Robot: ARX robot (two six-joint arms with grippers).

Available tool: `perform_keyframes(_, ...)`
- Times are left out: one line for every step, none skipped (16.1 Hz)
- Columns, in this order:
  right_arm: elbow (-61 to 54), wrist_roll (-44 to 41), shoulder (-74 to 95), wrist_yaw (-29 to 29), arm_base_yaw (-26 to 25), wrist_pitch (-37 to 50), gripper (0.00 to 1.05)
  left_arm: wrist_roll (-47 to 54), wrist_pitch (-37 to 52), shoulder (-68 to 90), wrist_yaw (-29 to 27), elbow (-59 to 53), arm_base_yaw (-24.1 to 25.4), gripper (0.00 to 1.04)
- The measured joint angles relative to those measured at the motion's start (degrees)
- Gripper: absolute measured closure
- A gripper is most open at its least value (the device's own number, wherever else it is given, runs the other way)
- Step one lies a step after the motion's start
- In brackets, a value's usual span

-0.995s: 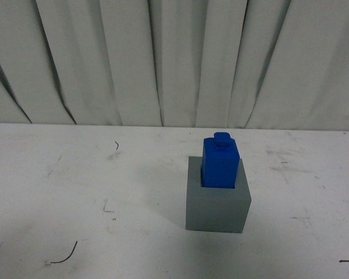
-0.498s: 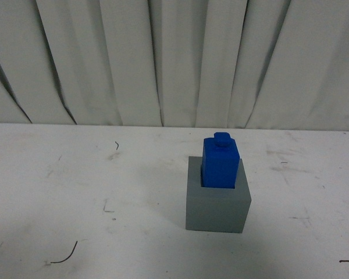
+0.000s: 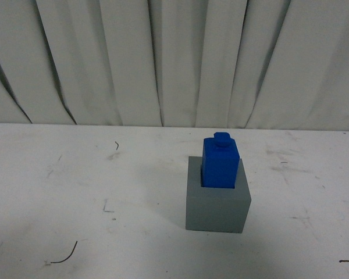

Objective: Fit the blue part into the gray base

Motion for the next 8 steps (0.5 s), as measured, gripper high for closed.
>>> perform_keyframes(0.0,0.0,0.0,0.0,0.0,0.0,0.06,0.0,0.0,0.0,0.0,0.0,0.0,0.07)
perform_keyframes(0.0,0.0,0.0,0.0,0.0,0.0,0.06,0.0,0.0,0.0,0.0,0.0,0.0,0.07)
perform_keyframes(0.0,0.0,0.0,0.0,0.0,0.0,0.06,0.0,0.0,0.0,0.0,0.0,0.0,0.07)
perform_keyframes(0.0,0.0,0.0,0.0,0.0,0.0,0.06,0.0,0.0,0.0,0.0,0.0,0.0,0.07)
perform_keyframes(0.0,0.0,0.0,0.0,0.0,0.0,0.06,0.0,0.0,0.0,0.0,0.0,0.0,0.07)
perform_keyframes(0.0,0.0,0.0,0.0,0.0,0.0,0.06,0.0,0.0,0.0,0.0,0.0,0.0,0.07)
perform_keyframes(0.0,0.0,0.0,0.0,0.0,0.0,0.06,0.0,0.0,0.0,0.0,0.0,0.0,0.07)
perform_keyframes(0.0,0.0,0.0,0.0,0.0,0.0,0.06,0.0,0.0,0.0,0.0,0.0,0.0,0.07)
